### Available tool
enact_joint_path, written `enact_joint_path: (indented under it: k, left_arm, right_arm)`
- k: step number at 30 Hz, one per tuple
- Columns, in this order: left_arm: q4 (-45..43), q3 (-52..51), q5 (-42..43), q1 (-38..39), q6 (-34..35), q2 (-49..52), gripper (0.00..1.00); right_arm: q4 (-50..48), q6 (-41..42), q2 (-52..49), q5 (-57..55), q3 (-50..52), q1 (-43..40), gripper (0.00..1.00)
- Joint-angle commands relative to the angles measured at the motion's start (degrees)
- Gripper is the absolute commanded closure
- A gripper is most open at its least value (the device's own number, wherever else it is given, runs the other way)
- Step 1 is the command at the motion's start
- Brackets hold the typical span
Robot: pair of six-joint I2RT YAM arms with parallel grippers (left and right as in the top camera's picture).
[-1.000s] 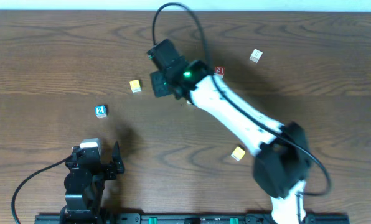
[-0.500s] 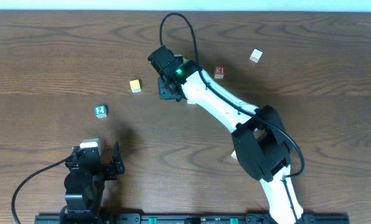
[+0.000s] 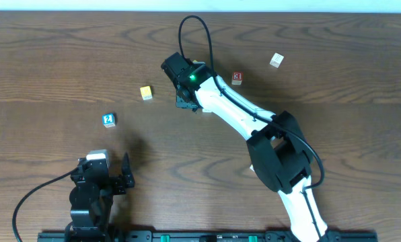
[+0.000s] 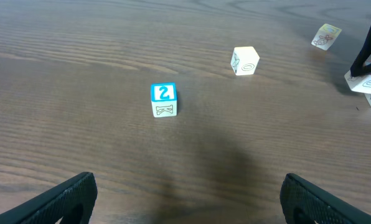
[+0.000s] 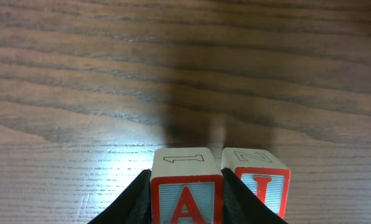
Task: Spell out Ai2
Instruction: 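Place the 'A' block left of the 'I' block and release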
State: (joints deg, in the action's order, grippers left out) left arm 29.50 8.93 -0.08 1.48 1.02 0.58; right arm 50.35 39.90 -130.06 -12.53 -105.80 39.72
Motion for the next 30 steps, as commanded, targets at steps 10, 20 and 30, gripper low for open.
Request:
enact_joint_path:
  k: [10,20,30]
  left_arm:
    - [-0.2,-0.9,-0.8,-0.4,-1.0,-0.3,0.05]
    - [-0.2,-0.9,-0.8,-0.4,-1.0,-0.3,0.05]
    - [-0.2,-0.9,-0.8,-0.4,-1.0,-0.3,0.04]
  right_arm:
    - [1.2,2.9,-2.0,-1.4,-1.0,0.4,0.67]
    - [1.1,2.9,-2.3,-1.4,-1.0,0.4,0.60]
    - [1.1,-0.1,-1.7,-0.9,-3.6,0.4,0.44]
